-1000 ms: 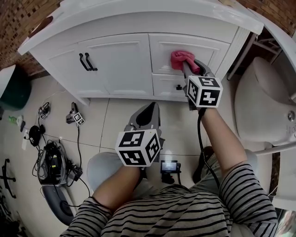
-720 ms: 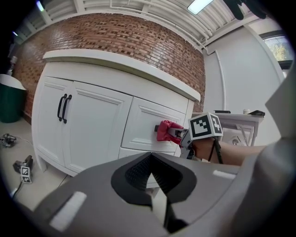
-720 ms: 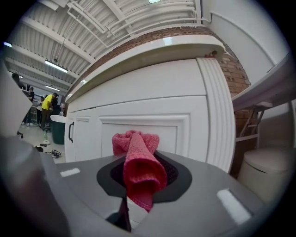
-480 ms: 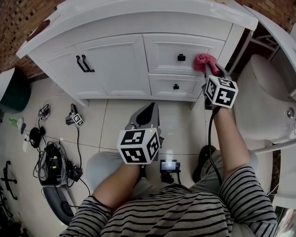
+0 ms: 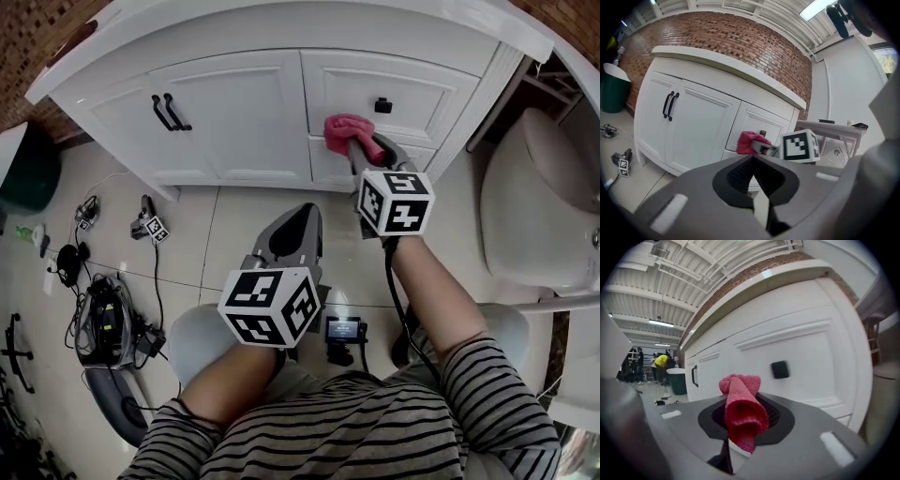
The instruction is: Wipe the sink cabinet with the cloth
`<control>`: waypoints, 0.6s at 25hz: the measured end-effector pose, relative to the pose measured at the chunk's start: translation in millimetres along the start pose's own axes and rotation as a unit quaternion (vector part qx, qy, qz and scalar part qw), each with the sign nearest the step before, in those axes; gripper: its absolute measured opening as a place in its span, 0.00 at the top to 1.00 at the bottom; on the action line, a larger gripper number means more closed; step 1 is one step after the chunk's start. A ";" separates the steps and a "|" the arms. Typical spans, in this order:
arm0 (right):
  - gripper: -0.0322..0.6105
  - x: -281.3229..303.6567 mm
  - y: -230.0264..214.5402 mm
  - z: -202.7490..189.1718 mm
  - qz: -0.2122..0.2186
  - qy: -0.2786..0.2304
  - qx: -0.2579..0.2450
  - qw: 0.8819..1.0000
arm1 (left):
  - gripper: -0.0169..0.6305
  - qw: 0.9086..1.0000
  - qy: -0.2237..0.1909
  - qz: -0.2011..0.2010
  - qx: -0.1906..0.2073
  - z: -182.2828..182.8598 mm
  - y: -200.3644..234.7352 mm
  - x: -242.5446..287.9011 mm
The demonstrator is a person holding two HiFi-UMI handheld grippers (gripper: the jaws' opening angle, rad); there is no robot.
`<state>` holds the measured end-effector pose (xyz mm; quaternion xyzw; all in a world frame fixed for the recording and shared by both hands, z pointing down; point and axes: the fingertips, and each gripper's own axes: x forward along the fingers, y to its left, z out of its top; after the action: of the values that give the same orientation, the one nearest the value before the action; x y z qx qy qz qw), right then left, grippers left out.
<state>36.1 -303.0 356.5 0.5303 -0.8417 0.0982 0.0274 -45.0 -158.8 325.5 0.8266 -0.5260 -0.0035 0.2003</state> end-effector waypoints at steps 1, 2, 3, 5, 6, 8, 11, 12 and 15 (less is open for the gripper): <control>0.82 18.3 16.0 -10.4 0.012 0.011 -0.013 1.000 | 0.97 1.000 0.003 0.002 -0.002 -1.8 1.5 1.2; 0.82 34.5 25.9 -19.9 0.016 0.021 -0.030 0.999 | 0.97 1.000 0.006 0.003 -0.003 -4.1 2.6 2.2; 0.82 47.7 30.4 -28.1 0.015 0.029 -0.048 0.998 | 0.97 1.000 0.010 0.003 -0.001 -6.9 3.0 3.3; 0.82 62.4 26.3 -38.3 0.007 0.036 -0.077 0.996 | 0.97 1.000 0.016 0.002 0.006 -11.7 2.7 5.4; 0.81 63.1 20.0 -39.7 0.003 0.035 -0.085 0.996 | 0.97 1.000 0.018 0.001 0.008 -12.8 2.8 5.9; 0.81 53.7 1.5 -38.7 -0.010 0.026 -0.085 0.996 | 0.97 1.000 0.018 -0.001 0.006 -12.0 4.8 5.8; 0.81 24.7 -45.2 -38.7 -0.057 0.012 -0.058 0.997 | 0.97 1.000 0.015 -0.001 -0.002 -8.7 9.1 6.0; 0.81 12.5 -64.7 -39.2 -0.079 0.007 -0.050 0.996 | 0.97 1.000 0.015 -0.003 -0.006 -8.5 9.0 6.4; 0.81 -25.9 -126.5 -40.1 -0.152 -0.005 -0.016 0.988 | 0.97 1.000 0.017 -0.012 -0.015 -9.0 3.5 6.9</control>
<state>158.6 -325.2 409.2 0.6520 -0.7530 0.0764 0.0464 -43.0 -163.2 336.4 0.8295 -0.5126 0.0000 0.2217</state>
